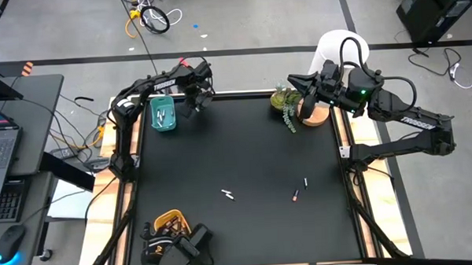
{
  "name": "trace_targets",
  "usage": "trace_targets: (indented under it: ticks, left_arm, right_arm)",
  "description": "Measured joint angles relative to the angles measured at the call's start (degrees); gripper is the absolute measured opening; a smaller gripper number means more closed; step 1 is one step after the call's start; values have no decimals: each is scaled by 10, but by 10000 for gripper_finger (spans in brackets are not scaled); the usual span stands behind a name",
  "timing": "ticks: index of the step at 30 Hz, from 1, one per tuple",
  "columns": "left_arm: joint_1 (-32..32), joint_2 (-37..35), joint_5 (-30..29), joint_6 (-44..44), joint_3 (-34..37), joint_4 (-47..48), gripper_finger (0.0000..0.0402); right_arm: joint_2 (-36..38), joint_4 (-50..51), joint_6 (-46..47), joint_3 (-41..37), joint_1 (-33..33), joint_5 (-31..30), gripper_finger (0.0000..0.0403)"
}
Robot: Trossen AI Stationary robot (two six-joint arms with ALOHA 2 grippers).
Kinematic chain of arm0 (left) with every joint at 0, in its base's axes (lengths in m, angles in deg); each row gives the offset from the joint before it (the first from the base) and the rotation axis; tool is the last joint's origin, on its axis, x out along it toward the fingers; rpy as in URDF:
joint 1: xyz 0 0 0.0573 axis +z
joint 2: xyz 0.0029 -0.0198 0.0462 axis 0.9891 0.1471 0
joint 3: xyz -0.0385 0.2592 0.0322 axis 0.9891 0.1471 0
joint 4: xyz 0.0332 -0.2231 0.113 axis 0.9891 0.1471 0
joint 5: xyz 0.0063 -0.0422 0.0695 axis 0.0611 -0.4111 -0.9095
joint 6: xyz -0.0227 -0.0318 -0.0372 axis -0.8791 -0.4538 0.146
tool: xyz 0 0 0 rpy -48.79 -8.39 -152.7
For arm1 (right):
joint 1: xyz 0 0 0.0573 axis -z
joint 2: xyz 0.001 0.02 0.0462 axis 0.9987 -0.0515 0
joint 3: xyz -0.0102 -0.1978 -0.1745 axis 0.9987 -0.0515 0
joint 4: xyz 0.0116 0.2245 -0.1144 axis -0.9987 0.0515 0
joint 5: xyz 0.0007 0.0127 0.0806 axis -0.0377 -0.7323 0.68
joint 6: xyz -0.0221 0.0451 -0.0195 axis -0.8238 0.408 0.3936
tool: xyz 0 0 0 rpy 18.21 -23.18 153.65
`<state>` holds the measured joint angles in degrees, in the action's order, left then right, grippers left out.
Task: Sort batteries
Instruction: Put the silver battery into the blue bin
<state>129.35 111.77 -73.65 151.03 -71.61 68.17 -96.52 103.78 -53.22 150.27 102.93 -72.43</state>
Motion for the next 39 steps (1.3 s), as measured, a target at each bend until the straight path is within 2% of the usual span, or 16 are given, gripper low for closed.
trace_targets:
  ticks: [7, 15, 27, 33, 39]
  left_arm:
    - [1, 0, -34, -2, -37, -6, 85]
    - [5, 0, -53, -29, -14, -20, 85]
    - [-10, 0, -51, -29, 33, -28, 85]
    - [-22, 0, -3, -48, 33, 14, 85]
    - [-23, 0, -16, -45, 33, -24, 85]
  right_arm:
    - [0, 0, -4, 0, 1, 0, 22]
    - [0, -3, -4, 0, 1, 0, 22]
    - [0, -8, -4, 0, 1, 0, 22]
    - [0, -8, -4, 0, 1, 0, 22]
    - [0, -9, -8, 0, 1, 0, 22]
